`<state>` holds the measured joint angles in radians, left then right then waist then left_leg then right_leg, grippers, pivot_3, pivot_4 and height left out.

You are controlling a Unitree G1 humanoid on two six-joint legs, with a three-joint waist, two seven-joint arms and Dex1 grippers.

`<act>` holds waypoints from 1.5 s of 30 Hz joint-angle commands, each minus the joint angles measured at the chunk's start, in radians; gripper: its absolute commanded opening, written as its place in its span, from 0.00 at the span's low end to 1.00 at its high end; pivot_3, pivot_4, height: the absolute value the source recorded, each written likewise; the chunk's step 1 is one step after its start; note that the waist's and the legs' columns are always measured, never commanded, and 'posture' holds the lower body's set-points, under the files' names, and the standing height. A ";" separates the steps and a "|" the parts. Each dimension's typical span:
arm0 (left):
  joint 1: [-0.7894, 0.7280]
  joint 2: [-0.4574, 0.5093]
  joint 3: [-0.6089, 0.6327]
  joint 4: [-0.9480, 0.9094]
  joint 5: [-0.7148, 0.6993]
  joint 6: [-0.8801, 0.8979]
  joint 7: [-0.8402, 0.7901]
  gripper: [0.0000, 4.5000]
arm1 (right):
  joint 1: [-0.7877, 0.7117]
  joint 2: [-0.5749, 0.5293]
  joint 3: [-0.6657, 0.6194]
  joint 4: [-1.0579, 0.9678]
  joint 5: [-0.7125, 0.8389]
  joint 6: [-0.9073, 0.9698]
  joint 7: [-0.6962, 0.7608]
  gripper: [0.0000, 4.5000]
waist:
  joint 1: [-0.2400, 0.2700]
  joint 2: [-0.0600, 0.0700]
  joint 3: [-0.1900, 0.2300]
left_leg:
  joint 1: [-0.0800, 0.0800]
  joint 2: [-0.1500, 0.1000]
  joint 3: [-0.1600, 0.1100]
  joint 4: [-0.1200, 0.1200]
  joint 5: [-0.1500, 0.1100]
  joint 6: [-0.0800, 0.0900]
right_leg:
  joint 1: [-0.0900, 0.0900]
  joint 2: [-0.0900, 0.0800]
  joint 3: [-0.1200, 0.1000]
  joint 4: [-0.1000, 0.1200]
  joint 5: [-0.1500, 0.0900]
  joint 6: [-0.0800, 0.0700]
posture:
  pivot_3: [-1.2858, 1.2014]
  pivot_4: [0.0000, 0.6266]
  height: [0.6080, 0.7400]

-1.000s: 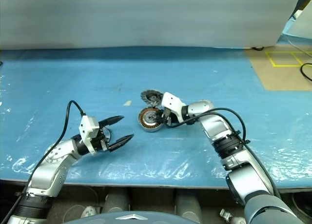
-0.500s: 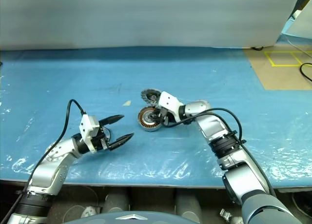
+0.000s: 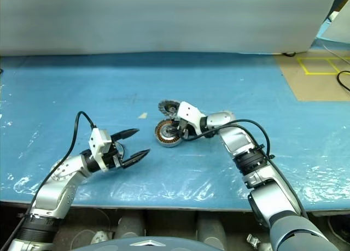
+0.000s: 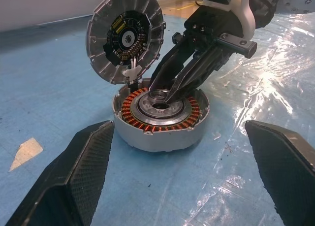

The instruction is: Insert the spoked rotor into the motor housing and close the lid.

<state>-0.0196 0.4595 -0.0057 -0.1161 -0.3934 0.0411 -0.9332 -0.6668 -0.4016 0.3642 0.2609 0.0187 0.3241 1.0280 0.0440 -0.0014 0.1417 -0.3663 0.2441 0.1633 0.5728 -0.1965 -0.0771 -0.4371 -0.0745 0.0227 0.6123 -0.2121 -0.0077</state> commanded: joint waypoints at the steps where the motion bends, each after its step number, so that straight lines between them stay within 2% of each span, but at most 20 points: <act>1: -0.010 0.009 0.009 -0.022 -0.008 -0.007 -0.006 1.00 | -0.008 -0.007 -0.015 -0.018 0.001 -0.016 0.003 0.15 | 0.000 0.000 0.000 | 0.000 0.000 0.000 0.000 0.000 0.000 | 0.000 0.000 0.000 0.000 0.000 0.000 | 0.52 0.24 1.00; 43: -0.013 0.013 0.008 -0.005 -0.004 -0.015 -0.011 1.00 | 0.014 0.012 0.015 -0.025 -0.019 -0.029 0.019 0.15 | 0.000 0.000 0.000 | 0.000 0.000 0.000 0.000 0.000 0.000 | 0.000 0.000 0.000 0.000 0.000 0.000 | 0.52 0.24 1.00; 45: -0.014 0.012 0.008 -0.003 -0.004 -0.017 -0.011 1.00 | 0.015 0.012 0.013 -0.027 -0.014 -0.028 0.024 0.31 | 0.000 0.000 0.000 | 0.000 0.000 0.000 0.000 0.000 0.000 | 0.000 0.000 0.000 0.000 0.000 0.000 | 0.52 0.24 1.00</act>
<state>-0.0281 0.4655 -0.0058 -0.1062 -0.3931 0.0415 -0.9344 -0.6604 -0.3903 0.3685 0.2594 0.0025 0.3004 1.0383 0.0440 -0.0015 0.1417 -0.3662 0.2441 0.1634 0.5728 -0.1965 -0.0771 -0.4371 -0.0745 0.0227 0.6122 -0.2121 -0.0078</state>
